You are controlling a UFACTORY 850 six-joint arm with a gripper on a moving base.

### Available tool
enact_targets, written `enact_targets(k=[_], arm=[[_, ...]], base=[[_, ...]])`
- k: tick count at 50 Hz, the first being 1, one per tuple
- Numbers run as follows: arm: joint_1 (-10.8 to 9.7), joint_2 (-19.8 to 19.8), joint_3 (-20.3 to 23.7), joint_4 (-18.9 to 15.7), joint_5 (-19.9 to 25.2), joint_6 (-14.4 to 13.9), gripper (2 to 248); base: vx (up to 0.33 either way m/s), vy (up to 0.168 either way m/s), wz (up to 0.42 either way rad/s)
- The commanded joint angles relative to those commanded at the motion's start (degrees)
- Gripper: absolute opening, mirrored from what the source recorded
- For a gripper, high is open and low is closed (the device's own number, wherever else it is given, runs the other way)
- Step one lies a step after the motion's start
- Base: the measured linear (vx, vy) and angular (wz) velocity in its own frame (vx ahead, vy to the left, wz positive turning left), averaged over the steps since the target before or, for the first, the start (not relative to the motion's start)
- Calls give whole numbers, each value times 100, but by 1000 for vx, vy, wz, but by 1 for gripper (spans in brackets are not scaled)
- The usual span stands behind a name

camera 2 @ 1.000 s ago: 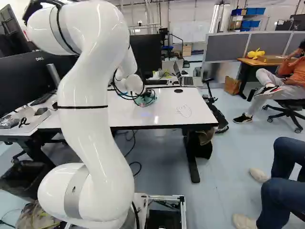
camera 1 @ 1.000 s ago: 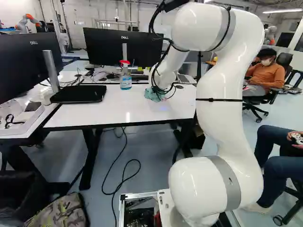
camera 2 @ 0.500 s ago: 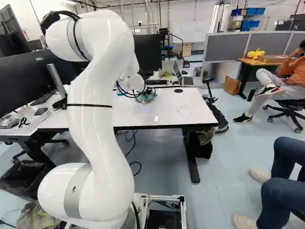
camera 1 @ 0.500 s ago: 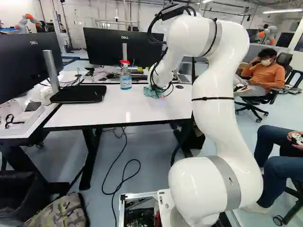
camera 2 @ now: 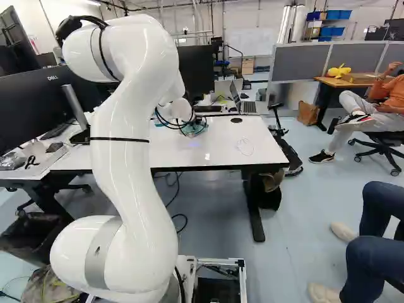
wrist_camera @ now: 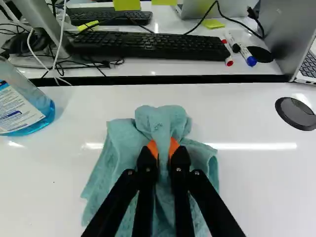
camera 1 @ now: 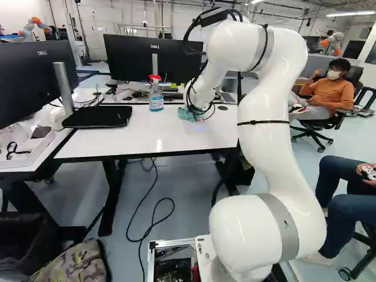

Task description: Clean the table with the green towel

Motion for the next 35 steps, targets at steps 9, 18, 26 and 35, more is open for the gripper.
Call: enact_targets(k=[9,18,26,35], arm=[[-115,137,187,0,0,0,43],[-243,282,384,0,0,0,43],[-356,402,546,0,0,0,43],[-466,551,745,0,0,0,43]], base=[[0,0,0],[0,0,0],[0,0,0],[0,0,0]])
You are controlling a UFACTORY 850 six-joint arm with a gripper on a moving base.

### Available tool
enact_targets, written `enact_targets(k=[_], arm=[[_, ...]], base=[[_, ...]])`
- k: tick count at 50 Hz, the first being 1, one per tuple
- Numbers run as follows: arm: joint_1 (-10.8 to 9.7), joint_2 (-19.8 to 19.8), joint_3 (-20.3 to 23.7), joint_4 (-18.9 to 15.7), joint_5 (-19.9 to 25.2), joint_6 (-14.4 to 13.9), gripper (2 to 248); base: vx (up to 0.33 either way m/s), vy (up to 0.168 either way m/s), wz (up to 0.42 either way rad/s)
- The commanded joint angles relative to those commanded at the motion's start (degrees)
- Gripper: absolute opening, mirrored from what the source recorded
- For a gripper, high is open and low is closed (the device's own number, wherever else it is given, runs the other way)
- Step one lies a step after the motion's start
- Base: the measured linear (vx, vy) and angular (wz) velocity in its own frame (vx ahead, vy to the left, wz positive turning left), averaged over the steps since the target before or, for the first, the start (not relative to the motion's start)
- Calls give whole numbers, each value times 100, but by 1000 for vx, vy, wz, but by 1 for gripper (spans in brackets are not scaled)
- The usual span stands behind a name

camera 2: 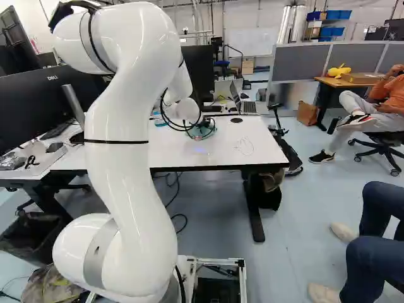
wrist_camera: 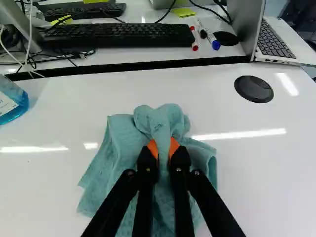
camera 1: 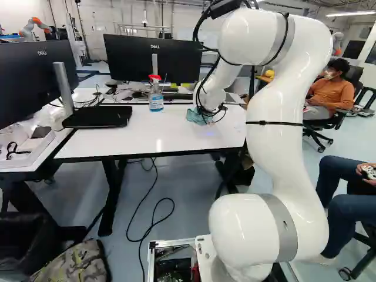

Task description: Clean the table with the green towel

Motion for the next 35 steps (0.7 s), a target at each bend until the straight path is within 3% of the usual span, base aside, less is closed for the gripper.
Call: enact_targets(k=[18,35], arm=[[45,415,544,0,0,0,43],[280,524,685,0,0,0,43]], base=[[0,0,0],[0,0,0]])
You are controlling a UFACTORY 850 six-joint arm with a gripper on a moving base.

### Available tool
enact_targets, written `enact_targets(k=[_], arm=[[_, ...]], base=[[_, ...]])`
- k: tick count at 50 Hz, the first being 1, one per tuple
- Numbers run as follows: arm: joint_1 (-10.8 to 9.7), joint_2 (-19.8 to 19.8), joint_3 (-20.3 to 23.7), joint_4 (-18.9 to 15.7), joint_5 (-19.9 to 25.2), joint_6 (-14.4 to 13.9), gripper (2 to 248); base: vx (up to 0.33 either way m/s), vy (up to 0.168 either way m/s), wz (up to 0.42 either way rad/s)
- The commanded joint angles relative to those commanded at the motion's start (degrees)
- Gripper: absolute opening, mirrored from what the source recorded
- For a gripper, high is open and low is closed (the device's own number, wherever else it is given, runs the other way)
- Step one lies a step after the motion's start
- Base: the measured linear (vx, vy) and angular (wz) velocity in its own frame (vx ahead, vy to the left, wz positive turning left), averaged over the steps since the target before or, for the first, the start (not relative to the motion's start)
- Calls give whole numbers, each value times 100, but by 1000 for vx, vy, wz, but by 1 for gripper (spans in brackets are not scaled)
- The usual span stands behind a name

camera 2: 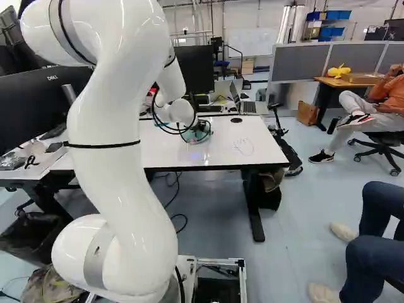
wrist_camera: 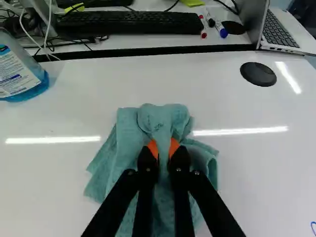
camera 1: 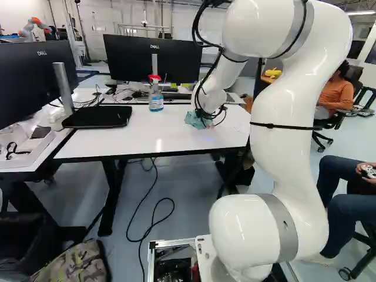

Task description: Clean the table with the green towel

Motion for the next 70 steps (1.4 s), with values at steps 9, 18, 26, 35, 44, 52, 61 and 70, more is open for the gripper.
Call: enact_targets(k=[9,18,26,35,44,52,61,70], arm=[[146,-59,-77,0,0,0,43],[149,-59,-77,0,0,0,43],[149,-14,-65,0,0,0,43],[149,106,-35,0,0,0,43],[149,236,-5,0,-69,0,43],[149,351,20,0,-205,0,43],[156,481,46,0,-403,0,43],[170,611,72,0,-629,0,43]], base=[[0,0,0],[0,0,0],[0,0,0],[0,0,0],[0,0,0],[0,0,0],[0,0,0],[0,0,0]])
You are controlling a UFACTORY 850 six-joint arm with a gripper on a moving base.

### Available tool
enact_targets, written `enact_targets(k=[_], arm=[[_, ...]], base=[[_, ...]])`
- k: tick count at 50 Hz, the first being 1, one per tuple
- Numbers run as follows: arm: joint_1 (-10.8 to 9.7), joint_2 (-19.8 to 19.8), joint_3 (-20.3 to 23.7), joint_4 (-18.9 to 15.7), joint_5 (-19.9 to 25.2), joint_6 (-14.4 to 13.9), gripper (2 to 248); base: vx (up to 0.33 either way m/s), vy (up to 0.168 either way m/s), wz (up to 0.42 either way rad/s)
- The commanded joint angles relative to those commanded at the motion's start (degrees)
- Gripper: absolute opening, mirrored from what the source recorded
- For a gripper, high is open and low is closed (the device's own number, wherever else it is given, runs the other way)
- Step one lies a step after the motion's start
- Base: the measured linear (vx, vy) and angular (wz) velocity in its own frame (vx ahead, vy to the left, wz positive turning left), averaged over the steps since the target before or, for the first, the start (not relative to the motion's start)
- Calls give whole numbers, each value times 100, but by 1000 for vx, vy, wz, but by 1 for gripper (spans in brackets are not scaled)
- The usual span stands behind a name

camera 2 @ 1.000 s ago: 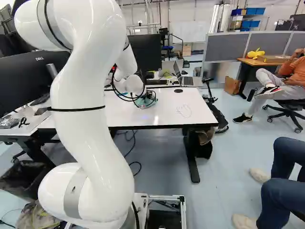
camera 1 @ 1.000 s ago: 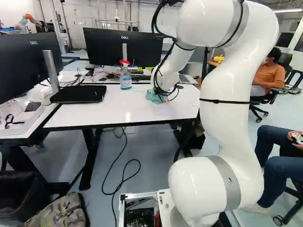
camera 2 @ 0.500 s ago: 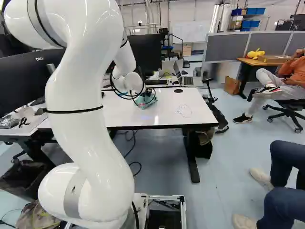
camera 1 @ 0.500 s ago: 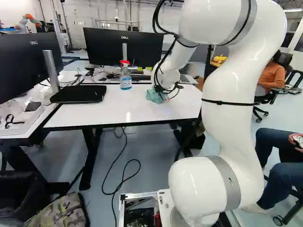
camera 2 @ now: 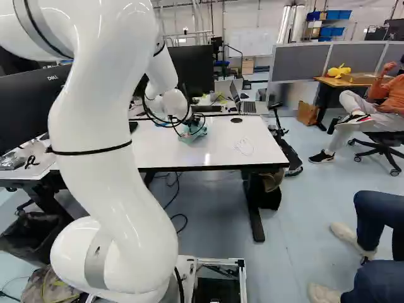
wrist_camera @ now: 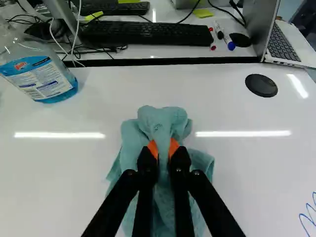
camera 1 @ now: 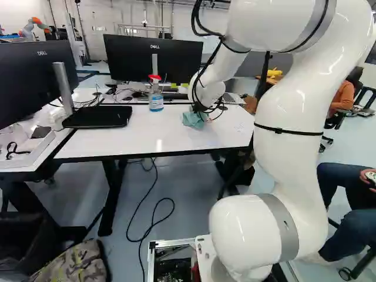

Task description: Clean the table with the green towel

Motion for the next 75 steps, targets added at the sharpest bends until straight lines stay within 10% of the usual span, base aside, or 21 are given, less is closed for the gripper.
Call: enact_targets(k=[75], arm=[[100,1375,556,0,-1722,0,43]], base=[[0,0,0]])
